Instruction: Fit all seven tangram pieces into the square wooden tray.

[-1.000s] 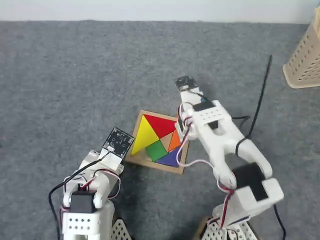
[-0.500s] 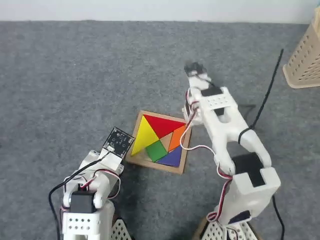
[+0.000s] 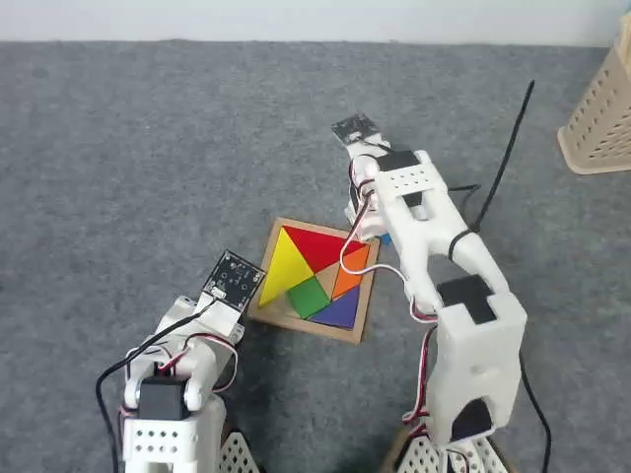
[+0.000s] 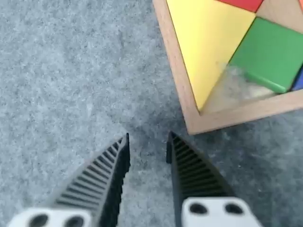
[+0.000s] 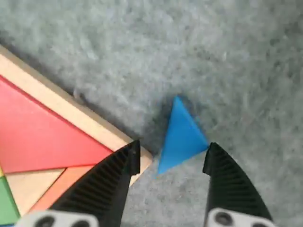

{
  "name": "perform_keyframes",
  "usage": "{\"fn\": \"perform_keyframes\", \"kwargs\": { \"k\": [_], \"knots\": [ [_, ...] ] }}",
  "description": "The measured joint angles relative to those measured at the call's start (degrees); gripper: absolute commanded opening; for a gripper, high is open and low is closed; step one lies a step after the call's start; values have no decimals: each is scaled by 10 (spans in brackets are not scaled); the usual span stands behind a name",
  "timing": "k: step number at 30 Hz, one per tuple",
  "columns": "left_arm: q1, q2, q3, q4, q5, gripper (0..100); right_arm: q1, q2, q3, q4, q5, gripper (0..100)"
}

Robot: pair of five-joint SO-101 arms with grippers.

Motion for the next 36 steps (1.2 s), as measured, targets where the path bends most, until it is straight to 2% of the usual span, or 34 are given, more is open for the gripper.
{"fn": "perform_keyframes", "kwargs": {
  "k": [20, 27, 36],
  "knots": [
    [0, 0, 0, 0, 0, 119, 18, 37, -29, -9, 7, 224],
    [0, 0, 0, 0, 0, 119, 22, 49, -31, -20, 8, 110],
    [0, 0, 0, 0, 0, 119, 22, 46, -37, -16, 8, 101]
  ]
}}
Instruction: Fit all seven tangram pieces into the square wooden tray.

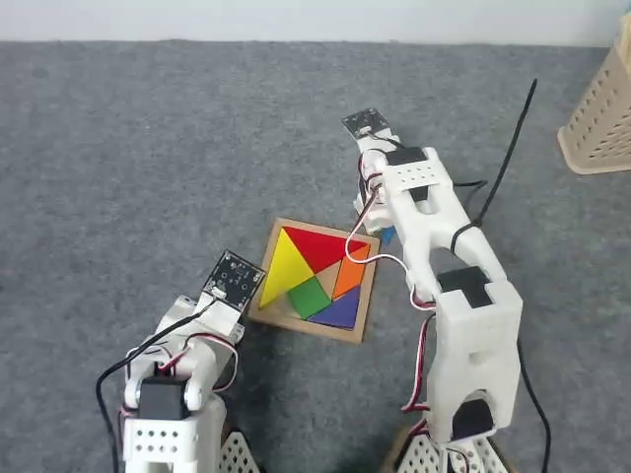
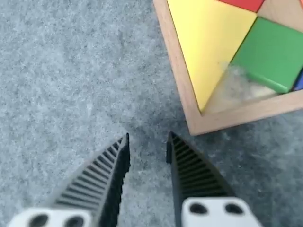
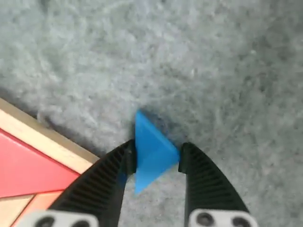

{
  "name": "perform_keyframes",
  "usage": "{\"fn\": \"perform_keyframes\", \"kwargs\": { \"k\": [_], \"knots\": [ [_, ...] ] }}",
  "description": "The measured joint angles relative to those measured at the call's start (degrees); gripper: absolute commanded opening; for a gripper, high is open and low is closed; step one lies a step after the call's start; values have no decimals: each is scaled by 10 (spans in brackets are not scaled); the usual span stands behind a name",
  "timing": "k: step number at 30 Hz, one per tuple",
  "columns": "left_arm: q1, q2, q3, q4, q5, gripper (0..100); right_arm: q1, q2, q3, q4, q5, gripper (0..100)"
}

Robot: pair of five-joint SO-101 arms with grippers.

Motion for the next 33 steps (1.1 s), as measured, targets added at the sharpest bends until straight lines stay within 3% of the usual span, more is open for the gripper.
{"fn": "perform_keyframes", "kwargs": {
  "k": [5, 9, 17, 33],
  "knots": [
    [0, 0, 0, 0, 0, 119, -15, -64, 4, 48, 0, 101],
    [0, 0, 0, 0, 0, 119, -66, -156, 66, 55, -1, 101],
    [0, 0, 0, 0, 0, 119, -186, -331, 299, -47, -1, 101],
    [0, 0, 0, 0, 0, 119, -314, -315, 309, -65, 27, 101]
  ]
}}
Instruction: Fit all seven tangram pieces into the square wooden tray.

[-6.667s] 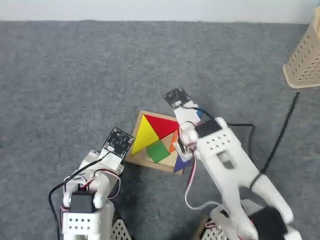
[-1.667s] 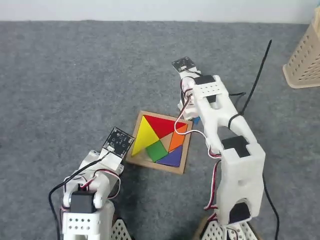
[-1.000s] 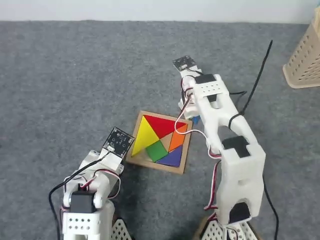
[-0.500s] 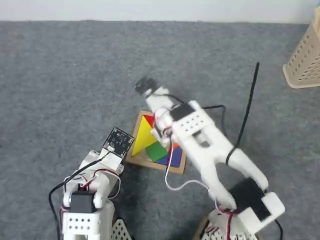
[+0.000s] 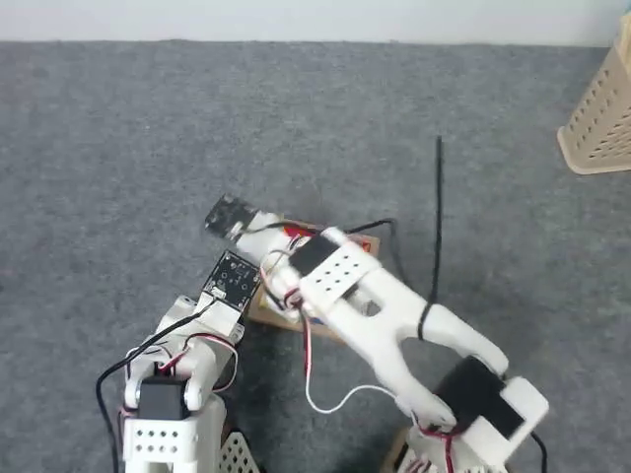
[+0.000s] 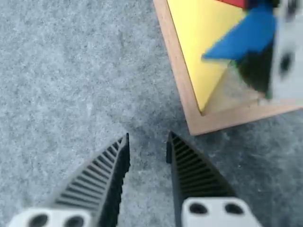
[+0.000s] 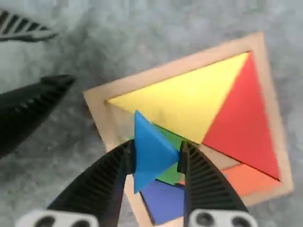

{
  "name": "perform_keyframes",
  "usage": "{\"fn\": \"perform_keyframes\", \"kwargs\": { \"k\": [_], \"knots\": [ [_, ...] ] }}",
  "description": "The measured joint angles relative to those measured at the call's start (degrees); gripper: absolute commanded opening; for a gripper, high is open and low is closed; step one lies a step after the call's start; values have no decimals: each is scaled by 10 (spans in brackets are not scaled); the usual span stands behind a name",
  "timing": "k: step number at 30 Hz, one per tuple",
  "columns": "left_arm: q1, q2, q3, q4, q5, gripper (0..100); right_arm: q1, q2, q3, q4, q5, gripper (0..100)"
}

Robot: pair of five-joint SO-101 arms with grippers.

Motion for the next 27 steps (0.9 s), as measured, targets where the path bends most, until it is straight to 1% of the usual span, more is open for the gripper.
{"fn": "perform_keyframes", "kwargs": {
  "k": [5, 13, 20, 27],
  "knots": [
    [0, 0, 0, 0, 0, 119, -18, 30, 3, -20, 3, 101],
    [-1, 0, 0, 0, 0, 119, -25, 35, 3, -20, 3, 109],
    [-1, 0, 0, 0, 0, 119, -25, 35, 3, -20, 3, 214],
    [-1, 0, 0, 0, 0, 119, -25, 35, 3, -20, 3, 221]
  ]
}}
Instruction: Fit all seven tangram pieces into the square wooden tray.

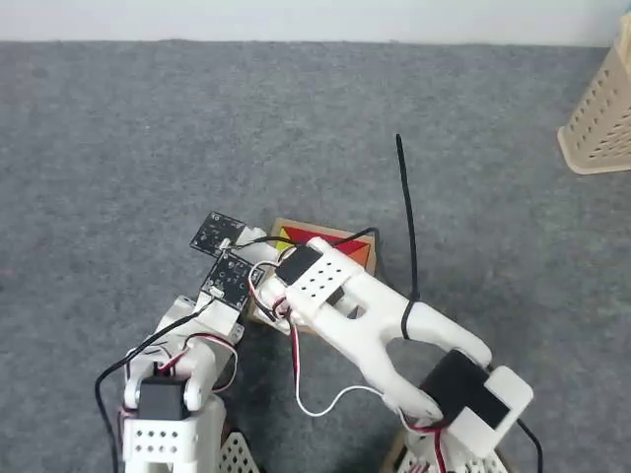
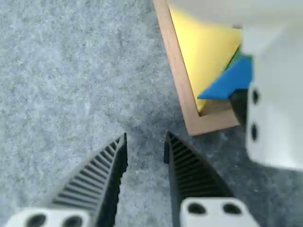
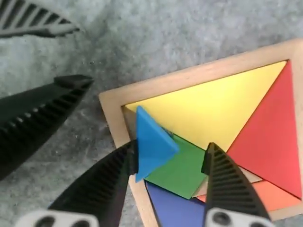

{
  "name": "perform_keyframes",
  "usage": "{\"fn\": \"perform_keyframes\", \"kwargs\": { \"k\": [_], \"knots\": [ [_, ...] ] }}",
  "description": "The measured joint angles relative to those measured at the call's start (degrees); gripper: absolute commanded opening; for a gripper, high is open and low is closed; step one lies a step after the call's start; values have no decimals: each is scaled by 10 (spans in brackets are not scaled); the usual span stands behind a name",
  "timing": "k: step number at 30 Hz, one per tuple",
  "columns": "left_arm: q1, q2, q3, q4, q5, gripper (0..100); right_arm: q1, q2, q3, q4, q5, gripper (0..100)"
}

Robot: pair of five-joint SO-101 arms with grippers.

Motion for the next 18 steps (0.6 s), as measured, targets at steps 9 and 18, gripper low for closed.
{"fn": "perform_keyframes", "kwargs": {
  "k": [9, 18],
  "knots": [
    [0, 0, 0, 0, 0, 119, 60, -18, 11, 16, 0, 144],
    [0, 0, 0, 0, 0, 119, 43, -21, 40, -6, 0, 141]
  ]
}}
